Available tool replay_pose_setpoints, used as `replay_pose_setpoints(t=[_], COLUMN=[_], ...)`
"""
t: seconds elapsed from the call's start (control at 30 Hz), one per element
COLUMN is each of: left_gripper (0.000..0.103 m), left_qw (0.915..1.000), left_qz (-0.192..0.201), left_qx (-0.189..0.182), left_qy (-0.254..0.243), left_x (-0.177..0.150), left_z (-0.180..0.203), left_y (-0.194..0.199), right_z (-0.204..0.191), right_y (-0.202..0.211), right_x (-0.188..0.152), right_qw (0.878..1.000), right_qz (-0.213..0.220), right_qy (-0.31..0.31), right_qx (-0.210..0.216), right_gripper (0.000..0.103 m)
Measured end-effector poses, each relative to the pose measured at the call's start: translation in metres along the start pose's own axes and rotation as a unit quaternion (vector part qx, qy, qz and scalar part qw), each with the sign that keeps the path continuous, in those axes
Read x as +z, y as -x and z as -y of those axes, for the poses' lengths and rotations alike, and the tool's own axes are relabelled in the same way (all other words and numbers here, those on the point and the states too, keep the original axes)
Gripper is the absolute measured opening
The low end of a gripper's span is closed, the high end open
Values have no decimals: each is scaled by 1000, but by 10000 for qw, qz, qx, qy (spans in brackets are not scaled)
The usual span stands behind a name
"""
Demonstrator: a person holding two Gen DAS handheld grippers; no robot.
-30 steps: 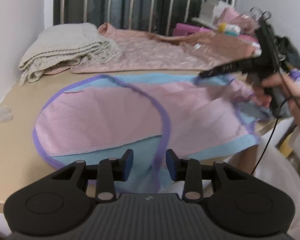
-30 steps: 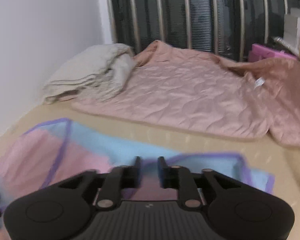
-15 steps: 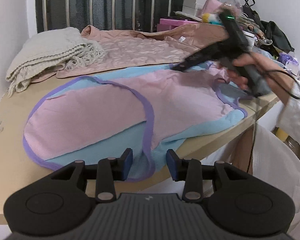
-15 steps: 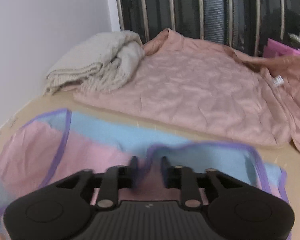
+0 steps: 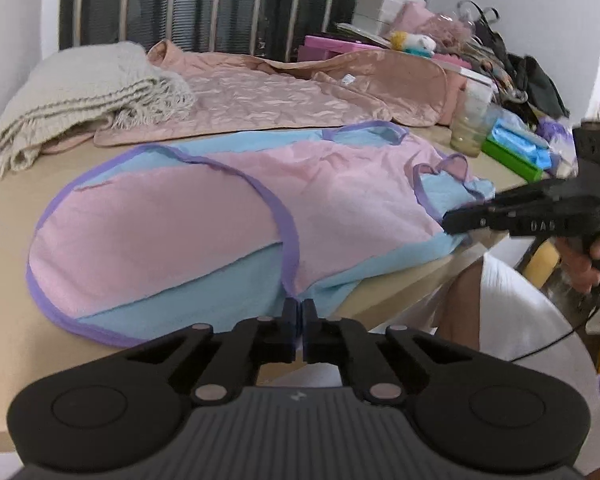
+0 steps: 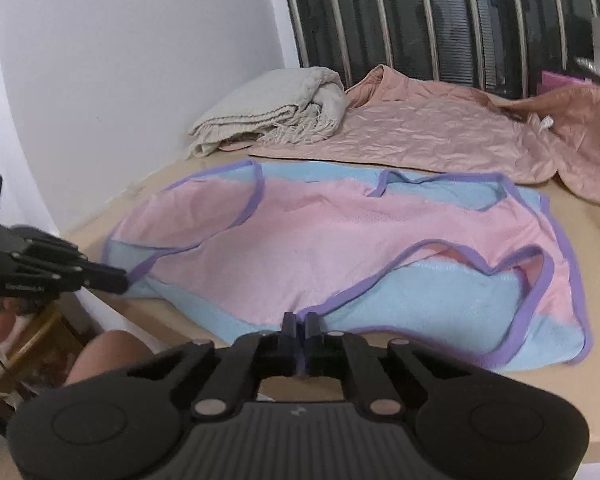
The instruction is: Fold clothes
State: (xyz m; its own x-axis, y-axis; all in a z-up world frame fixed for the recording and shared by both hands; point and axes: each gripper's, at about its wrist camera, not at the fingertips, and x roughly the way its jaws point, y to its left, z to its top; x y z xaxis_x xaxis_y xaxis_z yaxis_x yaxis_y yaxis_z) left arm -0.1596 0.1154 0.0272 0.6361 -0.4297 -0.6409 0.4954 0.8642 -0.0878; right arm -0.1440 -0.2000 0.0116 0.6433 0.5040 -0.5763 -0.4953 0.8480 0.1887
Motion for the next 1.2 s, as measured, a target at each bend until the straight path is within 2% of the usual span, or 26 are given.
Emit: replay_pose_setpoints(t=[0.2, 0.33, 0.37, 0.43, 0.47, 0.5, 0.53, 0.6, 0.7, 0.73, 0.8, 0.83, 0.87, 0.93, 0.97, 1.0, 1.03, 1.13, 1.17, 1.2], left_gripper=[2, 6, 11, 29, 44, 53, 54, 53, 50, 46, 16, 14, 15, 16, 24, 37, 40, 40, 40, 34], left_qw=[9999, 9998, 9997, 9988, 9969, 9938, 9893, 9784, 9618, 9571, 9542, 9568, 9582, 9540, 9515, 9495, 9468, 9376, 9352, 9343], left_qz=[-123, -102, -28, 142, 282, 408, 482, 522, 492, 458, 330, 279, 244, 315, 362, 369, 346, 284, 250, 217], left_qx=[-108, 3, 59, 173, 231, 315, 449, 710, 1045, 1125, 1137, 1027, 949, 890, 842, 784, 733, 793, 872, 882], left_qy=[-50, -171, -241, -442, -701, -985, -1301, -1869, -2483, -2630, -2747, -2705, -2687, -2845, -2937, -3014, -3113, -3374, -3422, -3447], left_x=[-3, -2, -2, -3, -6, -9, -12, -17, -23, -24, -26, -26, -27, -31, -33, -36, -39, -44, -44, -44], left_z=[-3, 0, 2, 8, 16, 24, 34, 53, 69, 72, 70, 68, 67, 68, 69, 70, 73, 80, 79, 78], left_y=[6, 5, 7, 12, 16, 19, 20, 16, 4, 0, -5, -5, -5, -1, 1, 1, 2, -5, -10, -13], right_z=[14, 4, -2, -20, -29, -38, -45, -53, -48, -46, -41, -39, -38, -34, -32, -30, -28, -22, -23, -25], right_y=[28, 27, 30, 32, 32, 32, 27, 16, 2, -3, 0, 2, 6, 15, 18, 20, 20, 20, 19, 18], right_x=[4, 1, -2, -12, -18, -23, -30, -37, -34, -33, -28, -26, -25, -25, -24, -22, -21, -16, -18, -19], right_qw=[9996, 9998, 9990, 9919, 9851, 9761, 9649, 9476, 9431, 9414, 9475, 9502, 9530, 9561, 9577, 9589, 9597, 9619, 9582, 9540], right_qz=[119, 93, 254, 549, 621, 691, 669, 503, 194, 91, 62, 45, 24, 86, 126, 114, 109, 98, 82, 65], right_qy=[-64, 173, 359, 1143, 1603, 2059, 2541, 3151, 3320, 3372, 3183, 3089, 2984, 2861, 2805, 2756, 2728, 2646, 2789, 2940], right_qx=[-230, 48, 88, 90, 83, 75, -14, -139, -4, 42, 287, 404, 526, 623, 632, 660, 667, 684, 631, 575], right_gripper=[2, 31, 30, 33, 38, 40, 42, 41, 29, 25, 16, 1, 0, 0, 0, 0, 0, 1, 1, 3])
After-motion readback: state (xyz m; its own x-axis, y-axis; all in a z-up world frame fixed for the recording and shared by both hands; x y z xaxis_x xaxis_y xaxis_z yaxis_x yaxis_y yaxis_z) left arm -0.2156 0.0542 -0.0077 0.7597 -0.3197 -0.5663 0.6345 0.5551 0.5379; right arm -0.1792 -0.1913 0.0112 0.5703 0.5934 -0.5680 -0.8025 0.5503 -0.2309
